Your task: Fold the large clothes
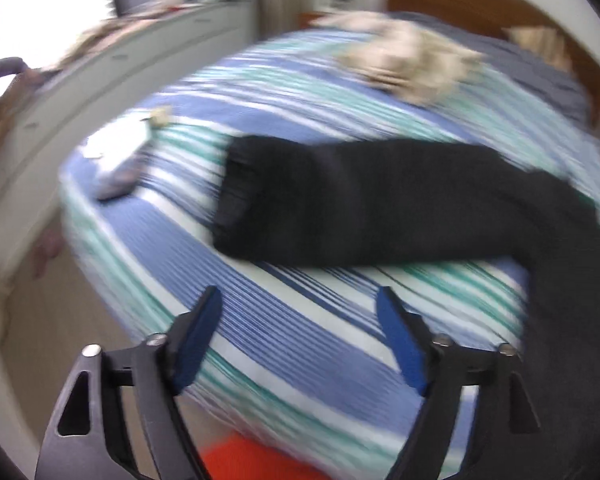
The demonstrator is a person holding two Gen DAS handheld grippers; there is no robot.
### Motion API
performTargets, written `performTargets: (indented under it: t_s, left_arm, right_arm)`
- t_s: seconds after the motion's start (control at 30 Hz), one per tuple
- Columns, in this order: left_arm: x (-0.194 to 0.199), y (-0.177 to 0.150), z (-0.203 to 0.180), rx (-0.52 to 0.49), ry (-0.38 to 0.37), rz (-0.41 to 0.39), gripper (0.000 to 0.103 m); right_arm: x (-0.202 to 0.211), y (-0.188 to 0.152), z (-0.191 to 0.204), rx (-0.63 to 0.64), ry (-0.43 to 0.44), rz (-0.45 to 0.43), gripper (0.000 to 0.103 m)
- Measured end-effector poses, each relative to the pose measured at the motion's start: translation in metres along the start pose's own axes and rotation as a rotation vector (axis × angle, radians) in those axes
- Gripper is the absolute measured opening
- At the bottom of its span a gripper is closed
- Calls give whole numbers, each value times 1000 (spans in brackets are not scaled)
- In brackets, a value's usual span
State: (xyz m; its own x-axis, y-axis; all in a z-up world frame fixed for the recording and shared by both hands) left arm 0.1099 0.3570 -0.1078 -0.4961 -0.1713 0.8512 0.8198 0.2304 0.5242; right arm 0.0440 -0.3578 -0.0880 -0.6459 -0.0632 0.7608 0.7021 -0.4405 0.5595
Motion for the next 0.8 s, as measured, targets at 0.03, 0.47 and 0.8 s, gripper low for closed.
performTargets:
  t_s: [0.03,0.47,0.8]
  left_arm:
    - [6,-11,-22,-50,-86,12,88]
    - [-9,-110,-212,-416,-437,181,65]
    - [3,-114,-200,-464,-434,160,27]
  right_arm:
    - [-5,2,-5,-6,-4,14,70]
    - [-71,-14,-11,-39,208,227,68]
    - [-51,-31,13,62,164,233,19]
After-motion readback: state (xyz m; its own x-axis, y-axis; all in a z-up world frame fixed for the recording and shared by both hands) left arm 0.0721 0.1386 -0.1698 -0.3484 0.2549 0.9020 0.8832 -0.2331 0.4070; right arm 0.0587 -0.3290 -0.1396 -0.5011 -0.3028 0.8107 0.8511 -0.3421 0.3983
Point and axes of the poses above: each gripper's, at about its wrist camera, not at the fingertips, and x roughly against the way its jaws point, z to its left, y to its top, the point moved 3 cm from there along -x, roughly the way its jaws point, and after that the axes turned 11 degrees about -x, right-handed, at the moved point
